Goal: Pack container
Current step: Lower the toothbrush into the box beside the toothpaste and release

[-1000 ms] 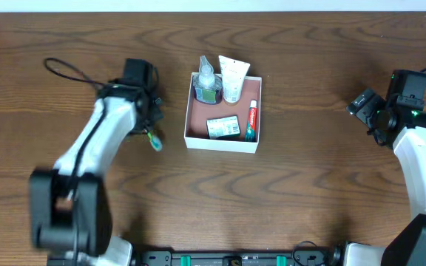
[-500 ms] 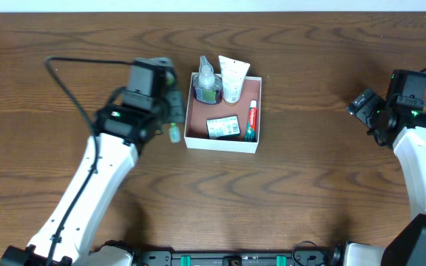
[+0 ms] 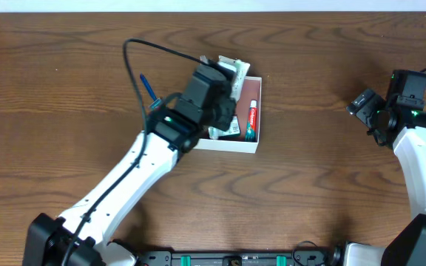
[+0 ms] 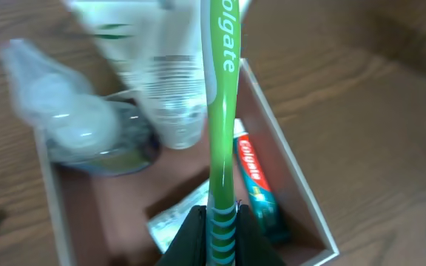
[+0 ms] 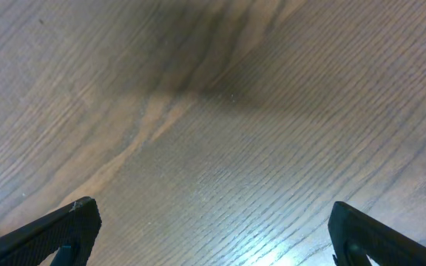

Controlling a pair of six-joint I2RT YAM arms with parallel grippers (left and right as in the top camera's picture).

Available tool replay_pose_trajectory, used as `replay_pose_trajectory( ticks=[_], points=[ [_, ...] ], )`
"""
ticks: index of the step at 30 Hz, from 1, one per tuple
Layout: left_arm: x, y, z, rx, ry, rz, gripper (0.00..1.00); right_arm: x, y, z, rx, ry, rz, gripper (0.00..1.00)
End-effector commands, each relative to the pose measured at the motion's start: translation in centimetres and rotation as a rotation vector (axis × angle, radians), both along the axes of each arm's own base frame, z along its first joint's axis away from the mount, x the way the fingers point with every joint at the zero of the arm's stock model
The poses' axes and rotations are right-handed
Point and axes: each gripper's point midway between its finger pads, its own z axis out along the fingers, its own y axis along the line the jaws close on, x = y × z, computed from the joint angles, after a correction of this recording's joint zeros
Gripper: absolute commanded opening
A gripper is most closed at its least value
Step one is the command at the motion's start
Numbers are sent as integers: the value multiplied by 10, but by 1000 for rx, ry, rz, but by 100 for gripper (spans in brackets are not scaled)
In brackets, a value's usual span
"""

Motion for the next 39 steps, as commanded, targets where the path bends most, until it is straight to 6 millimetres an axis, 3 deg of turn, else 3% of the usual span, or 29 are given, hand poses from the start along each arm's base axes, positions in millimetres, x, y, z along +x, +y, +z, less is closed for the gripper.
replay_pose_trajectory(
  ticks=[1, 6, 13, 23, 28, 34, 36, 39],
  points=[
    [-5, -16, -3, 12, -14, -45, 6, -1, -4, 0, -1, 2, -19, 99],
    [-9, -30, -6, 41, -47, -51, 6, -1, -4, 0, -1, 2, -19, 99],
    [6, -25, -10, 106, -112, 35, 6, -1, -4, 0, -1, 2, -19, 99],
    [21, -37, -58, 141, -71, 37, 6, -1, -4, 0, -1, 2, -19, 99],
    [22, -38, -65, 152, -59, 36, 6, -1, -4, 0, -1, 2, -19, 99],
    [23, -39, -63, 145, -67, 36, 39, -1, -4, 0, -1, 2, -19, 99],
    [22, -39, -62, 143, -68, 35, 46, -1, -4, 0, -1, 2, -19, 99],
    [22, -40, -57, 134, -78, 34, 48, -1, -4, 0, -1, 2, -19, 99]
  ],
)
